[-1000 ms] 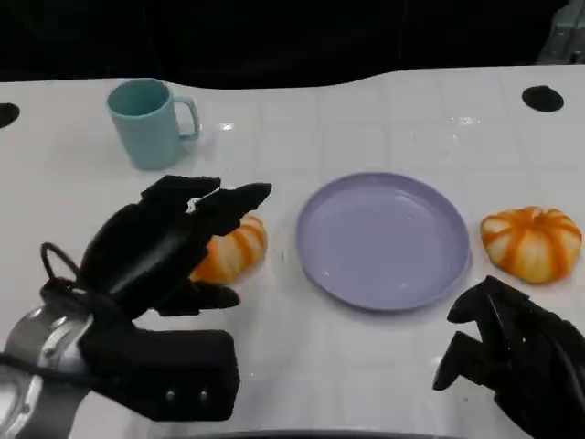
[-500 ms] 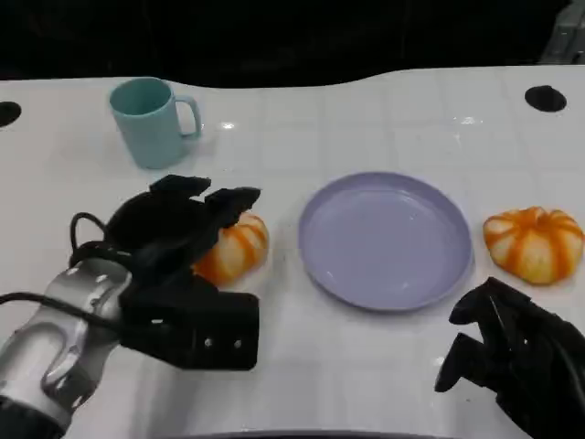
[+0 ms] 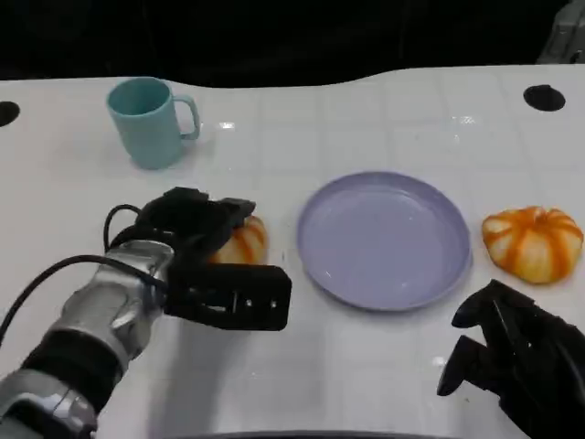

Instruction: Grasp the bread from the table and place it into the plate.

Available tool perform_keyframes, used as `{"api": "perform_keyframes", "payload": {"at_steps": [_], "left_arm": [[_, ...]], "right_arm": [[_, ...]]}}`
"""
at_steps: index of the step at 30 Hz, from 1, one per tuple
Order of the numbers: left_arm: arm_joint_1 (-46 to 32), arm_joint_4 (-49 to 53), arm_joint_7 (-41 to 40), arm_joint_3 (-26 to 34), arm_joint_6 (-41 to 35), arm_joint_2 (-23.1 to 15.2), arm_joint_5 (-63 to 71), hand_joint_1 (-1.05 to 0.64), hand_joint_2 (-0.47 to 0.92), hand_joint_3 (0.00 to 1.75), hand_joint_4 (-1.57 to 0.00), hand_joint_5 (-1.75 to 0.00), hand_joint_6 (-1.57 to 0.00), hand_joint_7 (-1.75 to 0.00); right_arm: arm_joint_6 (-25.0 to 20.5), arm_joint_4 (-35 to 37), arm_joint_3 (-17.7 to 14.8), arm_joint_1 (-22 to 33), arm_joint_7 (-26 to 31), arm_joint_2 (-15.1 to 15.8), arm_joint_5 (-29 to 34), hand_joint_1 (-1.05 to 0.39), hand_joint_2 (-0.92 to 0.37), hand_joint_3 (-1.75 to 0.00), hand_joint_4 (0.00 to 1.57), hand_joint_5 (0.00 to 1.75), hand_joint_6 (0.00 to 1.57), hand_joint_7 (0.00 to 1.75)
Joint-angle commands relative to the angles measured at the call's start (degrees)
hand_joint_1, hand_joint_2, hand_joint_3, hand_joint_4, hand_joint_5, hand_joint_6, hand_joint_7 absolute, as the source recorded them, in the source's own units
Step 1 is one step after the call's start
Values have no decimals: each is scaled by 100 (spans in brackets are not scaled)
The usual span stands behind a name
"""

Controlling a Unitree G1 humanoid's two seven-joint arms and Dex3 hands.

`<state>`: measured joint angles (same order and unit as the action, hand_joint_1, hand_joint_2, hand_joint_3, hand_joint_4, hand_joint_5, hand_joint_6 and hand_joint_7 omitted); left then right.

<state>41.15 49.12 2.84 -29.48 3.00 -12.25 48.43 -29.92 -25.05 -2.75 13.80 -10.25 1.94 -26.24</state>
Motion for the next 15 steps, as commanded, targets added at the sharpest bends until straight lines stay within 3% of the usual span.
{"api": "perform_keyframes", "payload": {"at_steps": [1,15], "left_arm": [[479,1010,-329,-113,110,229,-101,-33,76,0,-2,-24,-20,0],[972,2326,-788,-296,179,612,-312,-23,82,1,-15,-21,-29,-2]], "right_arm": [[10,-115,-6,86,-37,78,-35,-45,-92,-41,64,175,52,159],[2,-234,-23,247,-71,67,-117,-45,-92,-42,65,175,52,158]]}}
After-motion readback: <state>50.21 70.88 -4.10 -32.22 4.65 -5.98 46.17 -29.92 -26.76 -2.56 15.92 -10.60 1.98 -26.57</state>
